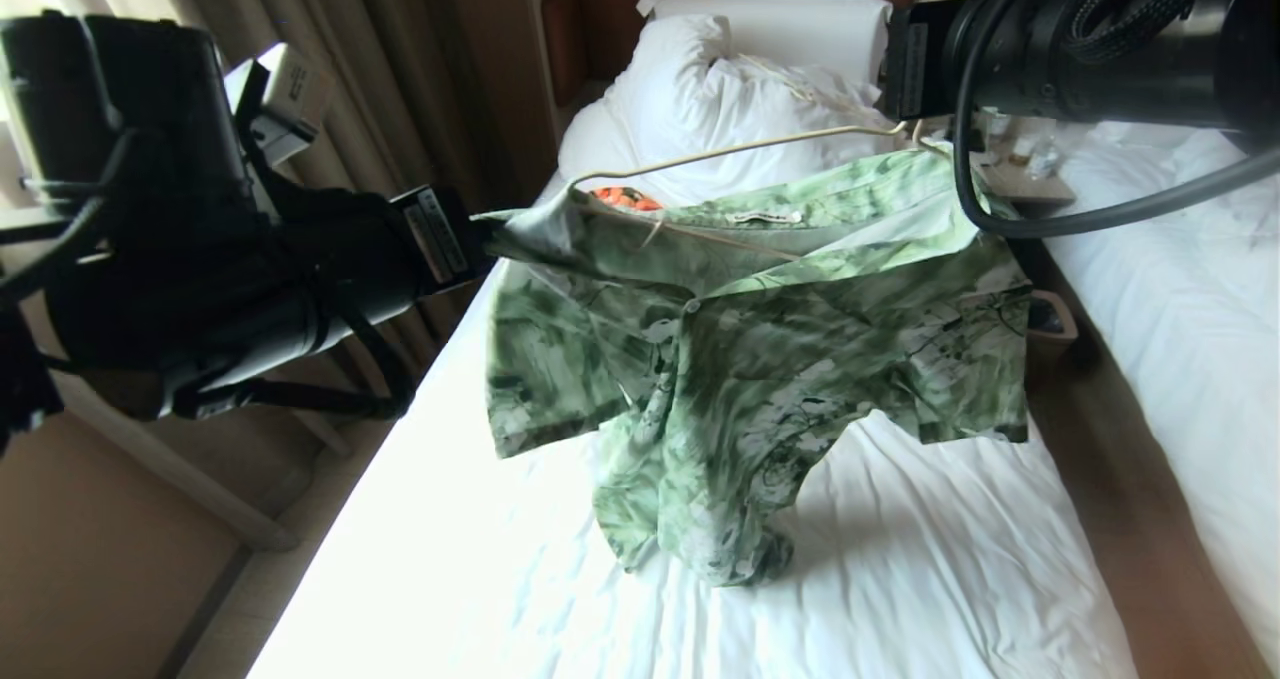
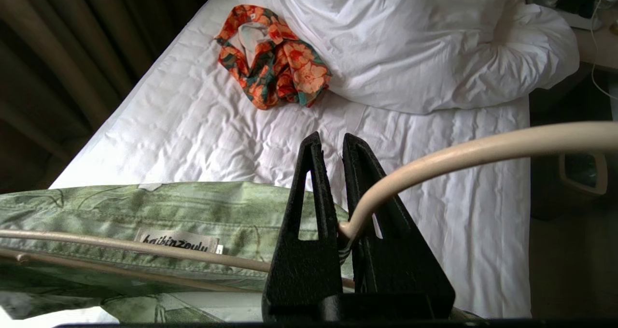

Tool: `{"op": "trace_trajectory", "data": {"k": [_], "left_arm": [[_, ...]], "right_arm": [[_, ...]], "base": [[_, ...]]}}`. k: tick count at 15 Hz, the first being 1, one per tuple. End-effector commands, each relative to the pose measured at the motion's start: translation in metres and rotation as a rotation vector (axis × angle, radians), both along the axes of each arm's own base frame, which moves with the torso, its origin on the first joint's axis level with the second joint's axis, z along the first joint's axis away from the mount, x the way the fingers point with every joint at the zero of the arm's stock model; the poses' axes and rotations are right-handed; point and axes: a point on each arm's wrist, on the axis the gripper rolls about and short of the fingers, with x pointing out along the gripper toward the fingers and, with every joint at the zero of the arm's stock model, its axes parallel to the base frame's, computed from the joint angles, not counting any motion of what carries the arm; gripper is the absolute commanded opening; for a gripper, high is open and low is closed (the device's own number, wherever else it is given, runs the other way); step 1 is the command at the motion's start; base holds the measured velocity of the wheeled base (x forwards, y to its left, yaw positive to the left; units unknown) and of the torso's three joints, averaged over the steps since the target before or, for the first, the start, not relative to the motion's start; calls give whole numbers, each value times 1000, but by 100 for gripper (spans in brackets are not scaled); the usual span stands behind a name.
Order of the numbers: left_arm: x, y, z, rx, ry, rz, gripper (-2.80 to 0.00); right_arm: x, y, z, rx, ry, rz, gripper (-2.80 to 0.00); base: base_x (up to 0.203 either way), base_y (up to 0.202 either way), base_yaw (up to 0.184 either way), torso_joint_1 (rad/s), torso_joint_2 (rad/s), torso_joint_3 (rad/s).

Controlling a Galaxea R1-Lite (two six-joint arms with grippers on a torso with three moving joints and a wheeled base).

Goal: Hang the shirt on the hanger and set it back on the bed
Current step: Take the clothes hanger out of the clothes

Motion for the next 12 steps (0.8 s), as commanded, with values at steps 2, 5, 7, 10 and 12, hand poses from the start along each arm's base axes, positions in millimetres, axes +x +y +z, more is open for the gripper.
{"op": "trace_trajectory", "data": {"k": [2,5,7,10,12], "left_arm": [[-2,5,-22,-9,74,28,-280],[-3,5,-36,1,108,21,-280],[-1,3,-46,5,113,21,-280],[-3,6,-54,-18,80,24,0],[-12,23,-49,-31,54,63,0]], "right_arm": [[19,15,-19,-19,26,0,-280],[31,28,-31,-22,23,7,-280],[36,31,-36,-29,34,8,-280],[40,36,-43,-40,47,11,-280],[41,43,-47,-39,49,23,-280]], "base": [[0,0,0,0,0,0],[0,0,0,0,0,0],[0,0,0,0,0,0],[0,0,0,0,0,0],[0,0,0,0,0,0]]}}
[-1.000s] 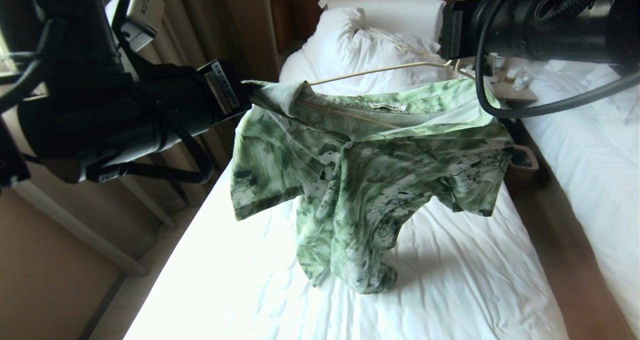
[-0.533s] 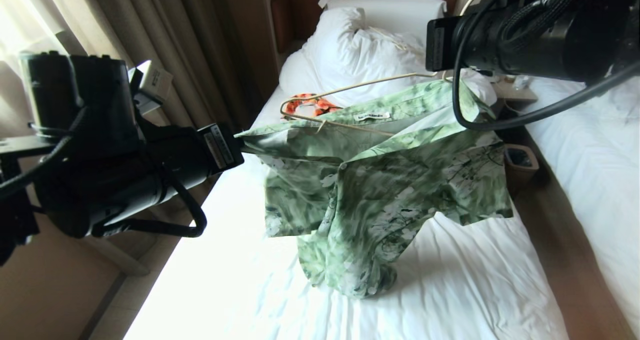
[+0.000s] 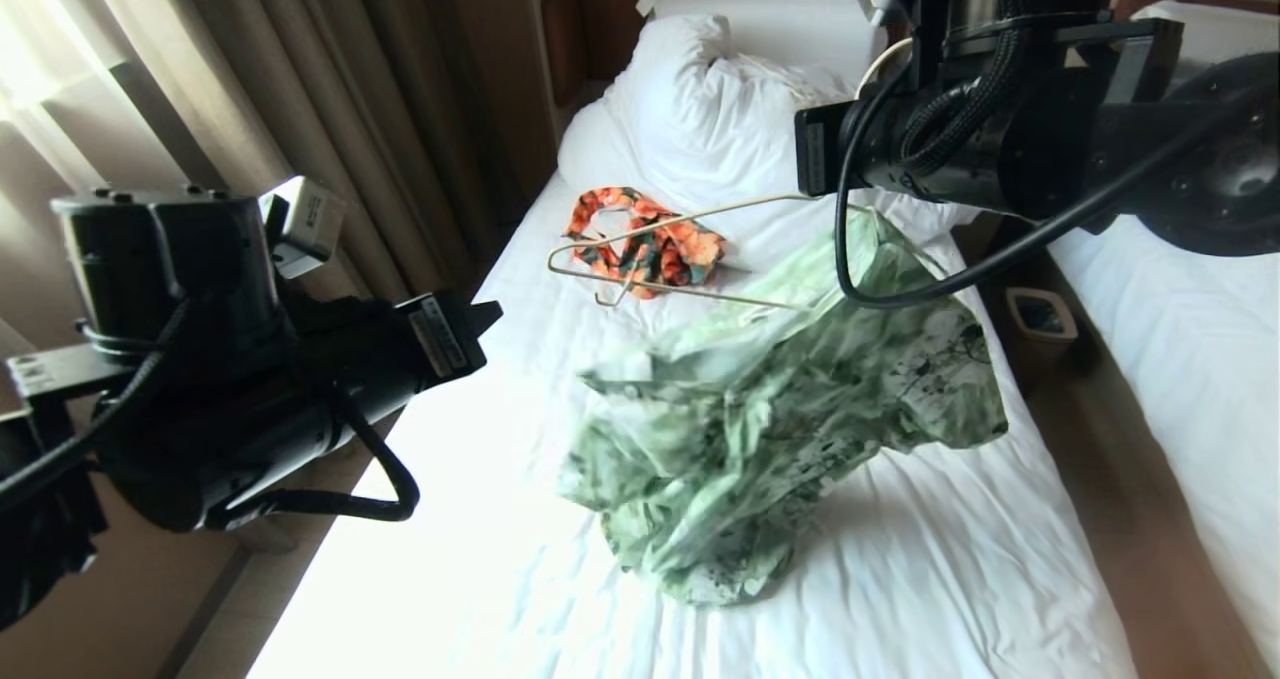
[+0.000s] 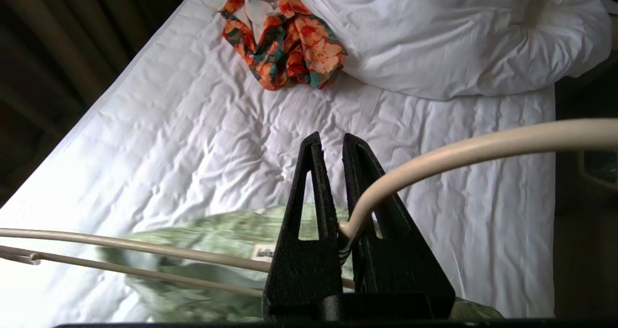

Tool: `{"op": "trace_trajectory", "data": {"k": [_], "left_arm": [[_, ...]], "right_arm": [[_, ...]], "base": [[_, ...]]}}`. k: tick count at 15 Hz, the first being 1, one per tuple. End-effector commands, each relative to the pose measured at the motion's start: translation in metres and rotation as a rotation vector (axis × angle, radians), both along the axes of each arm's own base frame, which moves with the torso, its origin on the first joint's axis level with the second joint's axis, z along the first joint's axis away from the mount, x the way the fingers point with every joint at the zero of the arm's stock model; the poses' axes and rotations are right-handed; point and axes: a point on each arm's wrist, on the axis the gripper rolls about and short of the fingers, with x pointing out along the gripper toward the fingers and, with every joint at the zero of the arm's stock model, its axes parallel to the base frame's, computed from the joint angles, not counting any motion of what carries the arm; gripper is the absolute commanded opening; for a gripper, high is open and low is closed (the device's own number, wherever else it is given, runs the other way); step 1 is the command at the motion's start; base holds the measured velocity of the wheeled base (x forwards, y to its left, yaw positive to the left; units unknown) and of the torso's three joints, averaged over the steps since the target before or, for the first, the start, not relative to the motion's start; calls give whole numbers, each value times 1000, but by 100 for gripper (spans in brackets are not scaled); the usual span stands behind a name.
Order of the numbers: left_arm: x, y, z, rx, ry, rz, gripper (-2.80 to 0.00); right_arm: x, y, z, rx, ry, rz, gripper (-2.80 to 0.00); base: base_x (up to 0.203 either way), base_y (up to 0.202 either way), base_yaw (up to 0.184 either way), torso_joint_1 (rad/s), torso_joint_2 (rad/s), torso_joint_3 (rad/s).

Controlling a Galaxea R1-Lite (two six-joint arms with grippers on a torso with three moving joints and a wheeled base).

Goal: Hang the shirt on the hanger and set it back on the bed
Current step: Take the clothes hanger out of the clothes, then place the hanger on the bed

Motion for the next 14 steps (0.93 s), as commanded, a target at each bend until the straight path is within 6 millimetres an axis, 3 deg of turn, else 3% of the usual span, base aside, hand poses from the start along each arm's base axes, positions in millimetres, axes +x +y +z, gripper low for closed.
{"op": "trace_trajectory", "data": {"k": [1,3,4,8,10,14], "left_arm": [[-9,21,3,-11,-18,50,0],[-15,50,4,-15,-23,116,0],[-25,62,5,-22,-31,129,-280],[-73,105,5,-30,-21,238,-280],[-99,121,2,-34,-30,301,-280],[-132,124,-13,-25,-29,303,-280]], "right_arm": [[5,9,-9,-11,14,8,-280],[9,16,-17,-6,27,15,-280],[12,19,-22,11,34,16,-280],[30,44,-67,80,86,27,-280],[39,53,-90,198,94,21,-280],[24,26,-134,40,284,-41,-280]], "base": [[0,0,0,0,0,0],[0,0,0,0,0,0],[0,0,0,0,0,0],[0,0,0,0,0,0],[0,0,0,0,0,0],[0,0,0,0,0,0]]}}
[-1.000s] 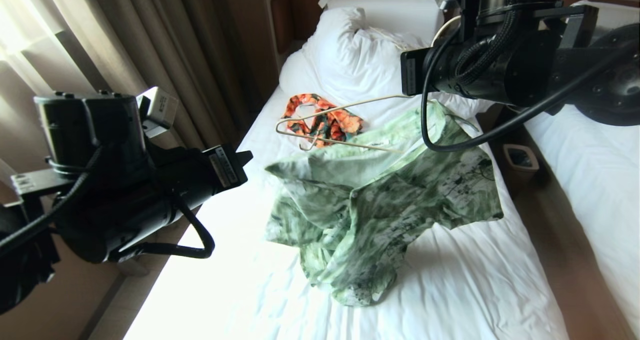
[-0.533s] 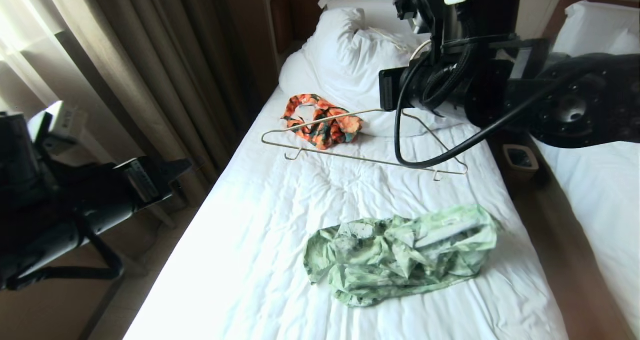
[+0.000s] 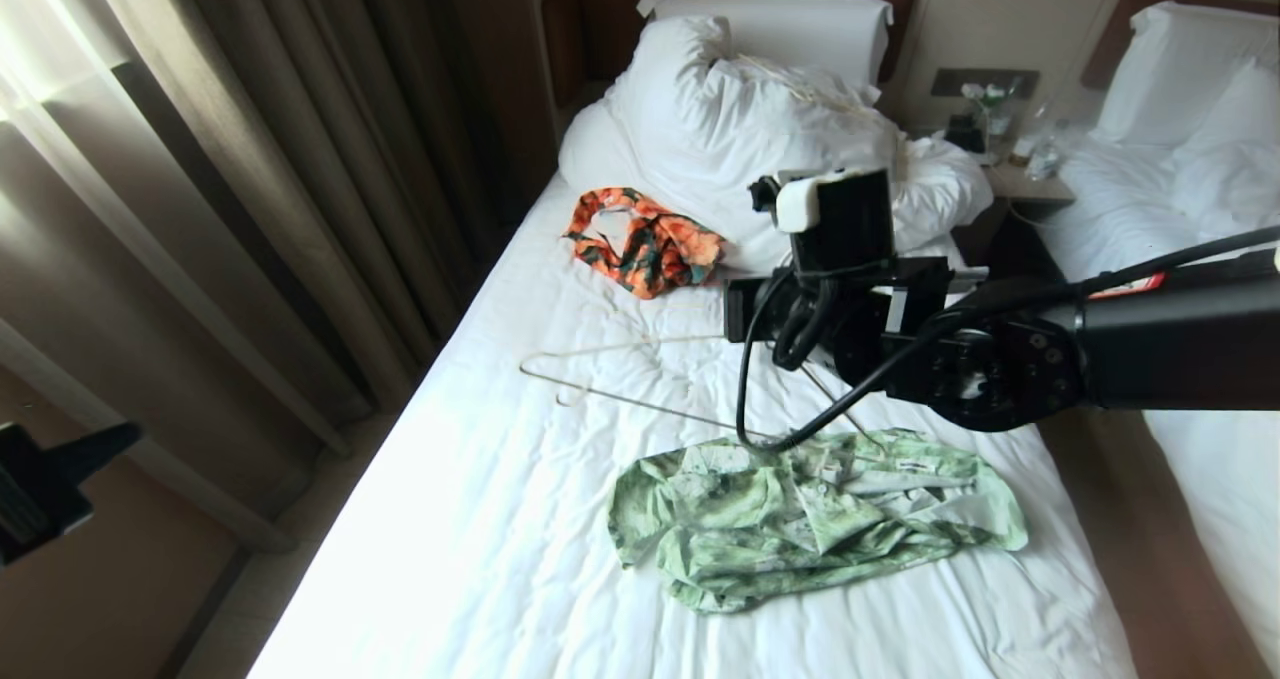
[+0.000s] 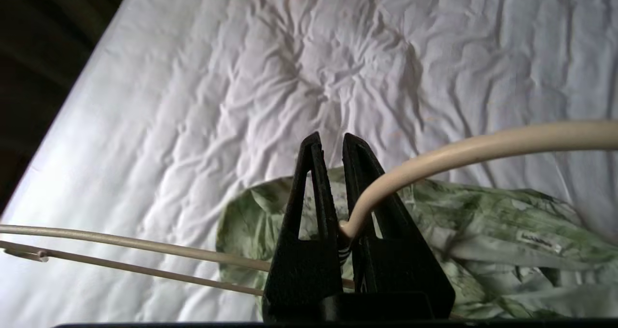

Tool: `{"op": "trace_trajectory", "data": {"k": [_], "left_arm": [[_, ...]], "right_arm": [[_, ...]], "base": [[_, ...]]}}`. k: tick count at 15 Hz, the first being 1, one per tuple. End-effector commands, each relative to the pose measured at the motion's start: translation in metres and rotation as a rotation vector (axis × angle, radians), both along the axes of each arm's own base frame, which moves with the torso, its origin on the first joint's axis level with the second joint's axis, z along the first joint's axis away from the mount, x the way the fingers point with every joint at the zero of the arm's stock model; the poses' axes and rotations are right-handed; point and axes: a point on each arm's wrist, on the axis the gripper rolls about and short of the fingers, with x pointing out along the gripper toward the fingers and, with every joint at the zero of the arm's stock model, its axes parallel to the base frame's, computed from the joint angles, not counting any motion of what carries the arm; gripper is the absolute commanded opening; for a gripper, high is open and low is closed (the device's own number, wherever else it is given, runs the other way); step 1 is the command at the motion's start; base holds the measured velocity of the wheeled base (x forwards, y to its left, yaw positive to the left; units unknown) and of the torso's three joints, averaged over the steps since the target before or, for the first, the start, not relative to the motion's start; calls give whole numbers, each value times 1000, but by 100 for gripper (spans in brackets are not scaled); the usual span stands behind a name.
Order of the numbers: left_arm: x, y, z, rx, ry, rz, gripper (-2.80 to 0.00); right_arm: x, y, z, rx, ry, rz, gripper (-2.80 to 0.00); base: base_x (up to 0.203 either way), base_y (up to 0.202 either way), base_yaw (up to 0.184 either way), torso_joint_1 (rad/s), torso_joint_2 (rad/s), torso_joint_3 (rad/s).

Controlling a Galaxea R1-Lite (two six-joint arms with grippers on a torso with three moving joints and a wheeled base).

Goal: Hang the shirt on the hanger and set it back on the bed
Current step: Place the hanger on the bed

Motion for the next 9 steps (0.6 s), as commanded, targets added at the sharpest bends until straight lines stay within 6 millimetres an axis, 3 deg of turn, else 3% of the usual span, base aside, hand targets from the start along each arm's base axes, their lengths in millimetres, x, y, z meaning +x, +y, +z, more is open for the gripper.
{"op": "trace_trajectory", "data": {"k": [1,5,7,8,9], "left_arm": [[-21,0,-3,1,-57,10,-280],[-32,-1,-14,0,-66,11,-280],[-42,-2,-12,4,-109,17,-280],[-48,-2,-9,7,-140,30,-280],[-53,-1,-3,14,-176,68,-280]], "right_arm": [[-5,-27,-26,-116,106,-41,-280],[7,-80,-86,-304,276,-132,-280],[17,-92,-109,-348,323,-159,-280],[24,-94,-113,-339,304,-170,0],[31,-94,-111,-331,258,-175,0]], "base": [[0,0,0,0,0,0],[0,0,0,0,0,0],[0,0,0,0,0,0],[0,0,0,0,0,0],[0,0,0,0,0,0]]}}
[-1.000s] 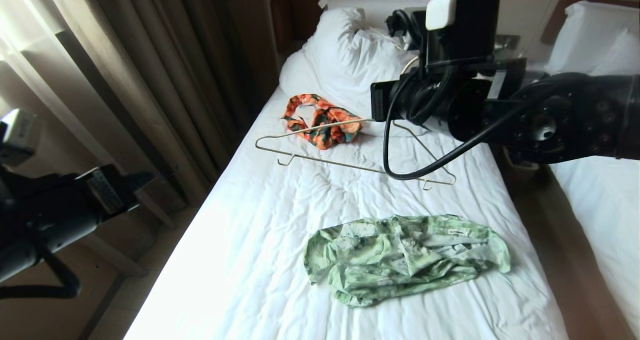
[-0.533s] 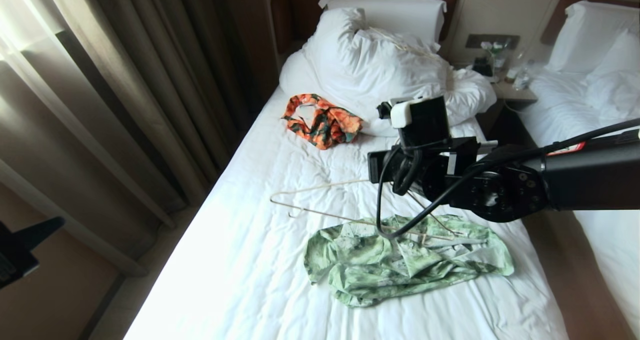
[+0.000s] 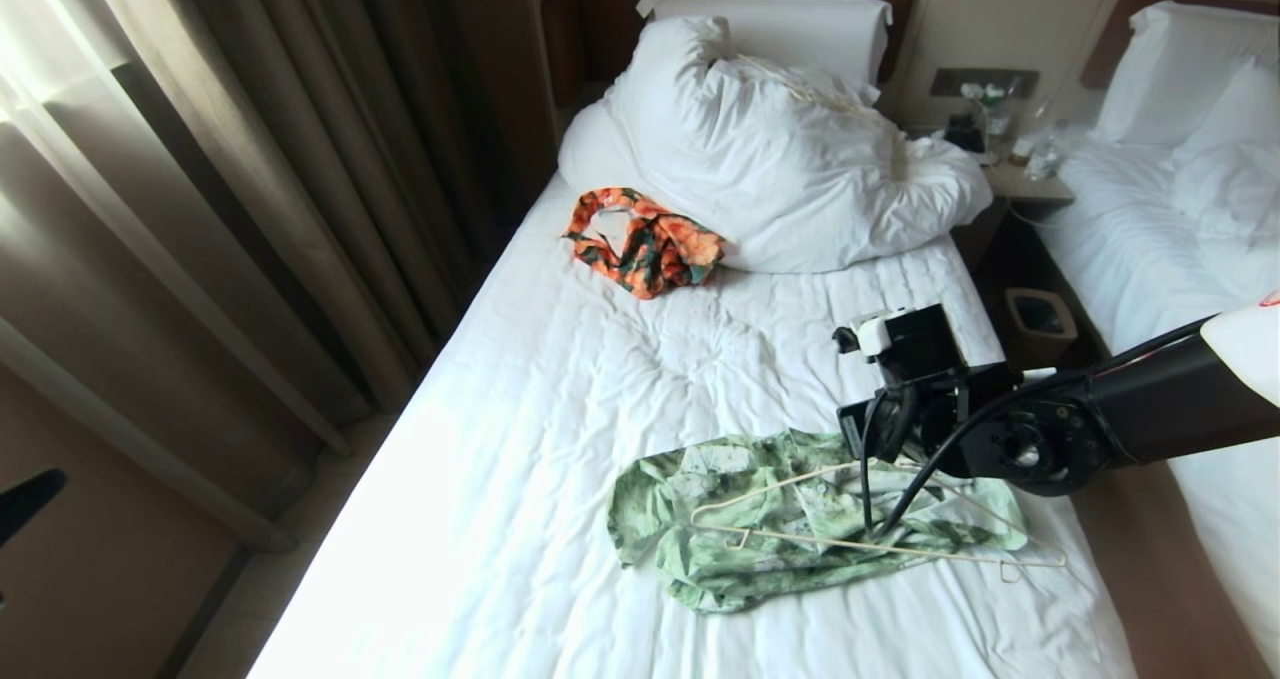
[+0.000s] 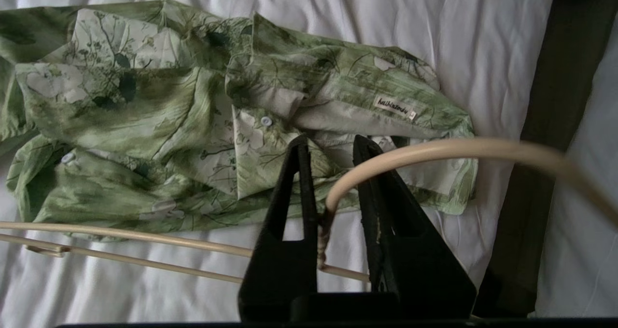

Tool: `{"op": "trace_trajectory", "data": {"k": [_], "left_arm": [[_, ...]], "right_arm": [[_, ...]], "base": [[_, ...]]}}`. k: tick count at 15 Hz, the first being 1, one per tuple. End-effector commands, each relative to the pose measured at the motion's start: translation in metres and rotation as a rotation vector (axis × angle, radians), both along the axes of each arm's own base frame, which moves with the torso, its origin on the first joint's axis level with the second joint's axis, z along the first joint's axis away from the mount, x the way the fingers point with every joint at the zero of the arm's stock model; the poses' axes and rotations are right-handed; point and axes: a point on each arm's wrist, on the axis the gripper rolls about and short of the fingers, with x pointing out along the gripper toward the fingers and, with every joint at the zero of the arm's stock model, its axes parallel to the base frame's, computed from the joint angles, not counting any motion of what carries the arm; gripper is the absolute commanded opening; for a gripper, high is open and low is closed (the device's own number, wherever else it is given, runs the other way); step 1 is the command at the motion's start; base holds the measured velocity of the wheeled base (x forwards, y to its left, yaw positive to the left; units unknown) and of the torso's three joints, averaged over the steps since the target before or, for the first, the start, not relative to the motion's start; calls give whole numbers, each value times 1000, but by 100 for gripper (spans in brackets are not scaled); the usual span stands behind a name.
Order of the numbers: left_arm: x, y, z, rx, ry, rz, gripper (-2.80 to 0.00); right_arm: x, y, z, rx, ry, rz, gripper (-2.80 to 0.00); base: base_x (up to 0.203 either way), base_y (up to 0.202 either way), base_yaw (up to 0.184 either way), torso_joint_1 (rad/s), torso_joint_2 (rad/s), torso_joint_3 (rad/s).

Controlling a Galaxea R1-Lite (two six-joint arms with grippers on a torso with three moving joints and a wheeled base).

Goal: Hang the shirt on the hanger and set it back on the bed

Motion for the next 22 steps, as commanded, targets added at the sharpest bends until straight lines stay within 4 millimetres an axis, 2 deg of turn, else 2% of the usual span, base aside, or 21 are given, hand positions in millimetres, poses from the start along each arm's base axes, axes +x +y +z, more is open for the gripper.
{"op": "trace_trajectory", "data": {"k": [1,4,6,7,10,12,15,17,19,20,22], "left_arm": [[-17,0,12,9,-100,64,-280],[-46,-2,15,12,-140,92,-280],[-57,-3,10,11,-144,88,-280],[-59,-3,9,12,-147,87,-280],[-68,-4,9,9,-193,31,-280],[-87,-7,6,10,-273,-83,-280],[-101,-6,7,10,-299,-30,-280],[-109,-6,1,48,-289,-47,-280],[-111,-6,-7,100,-267,-75,-280],[-110,-6,-18,112,-242,-94,-280],[-108,-5,-36,151,-218,-135,-280]], "right_arm": [[18,-5,-10,-5,-48,-18,0],[17,-13,-20,-26,-21,-28,0],[-4,-22,-4,-20,-36,-29,0],[-17,-28,9,-13,-55,-28,-280],[-56,-50,48,19,-137,-41,-280],[-96,-69,80,54,-230,-48,-280],[-176,-102,132,127,-447,-45,-280],[-235,-127,154,162,-559,-46,-280],[-287,-147,162,182,-619,-47,-280],[-312,-157,161,187,-637,-51,-280],[-346,-170,150,177,-637,-75,-280]], "base": [[0,0,0,0,0,0],[0,0,0,0,0,0],[0,0,0,0,0,0],[0,0,0,0,0,0],[0,0,0,0,0,0],[0,0,0,0,0,0],[0,0,0,0,0,0],[0,0,0,0,0,0],[0,0,0,0,0,0],[0,0,0,0,0,0],[0,0,0,0,0,0]]}}
